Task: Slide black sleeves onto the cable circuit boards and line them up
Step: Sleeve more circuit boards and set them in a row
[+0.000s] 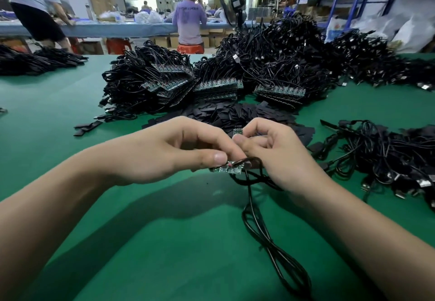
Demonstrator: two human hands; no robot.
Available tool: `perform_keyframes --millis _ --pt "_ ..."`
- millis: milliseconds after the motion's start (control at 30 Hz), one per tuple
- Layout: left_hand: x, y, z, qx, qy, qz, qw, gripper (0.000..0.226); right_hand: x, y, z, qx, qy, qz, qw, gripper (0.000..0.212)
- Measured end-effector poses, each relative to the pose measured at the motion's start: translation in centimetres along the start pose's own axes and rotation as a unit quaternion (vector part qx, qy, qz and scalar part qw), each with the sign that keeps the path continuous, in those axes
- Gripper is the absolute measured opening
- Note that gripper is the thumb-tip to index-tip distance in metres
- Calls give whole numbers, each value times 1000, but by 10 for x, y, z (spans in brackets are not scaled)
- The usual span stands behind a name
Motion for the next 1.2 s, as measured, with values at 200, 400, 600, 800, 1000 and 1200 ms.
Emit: perform_keyframes --millis 200,400,600,800,1000,1200 --pt "-13 -27 -4 130 -31 8 991 18 -5 -17 3 67 -23 16 997 13" --pt "-10 -27 -7 116 -24 1 993 25 -3 -10 3 9 -19 11 1000 10" --pt "-18 -39 5 205 -55 -76 974 22 7 -5 1 -30 44 -6 999 42" --pt "-38 -46 3 248 -105 -172 948 18 -15 -9 -6 55 -131 -327 934 30" --pt "-45 -51 -2 289 -129 -129 940 13 -12 37 -21 -114 -147 -529 828 51" --pt "-51 -63 -13 250 -158 109 949 9 -4 50 -26 -204 -112 -455 860 13"
Point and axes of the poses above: each hand's wrist, its own z-axis towards the middle knuckle, its own y-axis out of the palm, x = y × z, the point moved 7 cm from there along z, towards the middle knuckle, and after that the axes turned 9 degrees about -y, right-handed, at the moved point
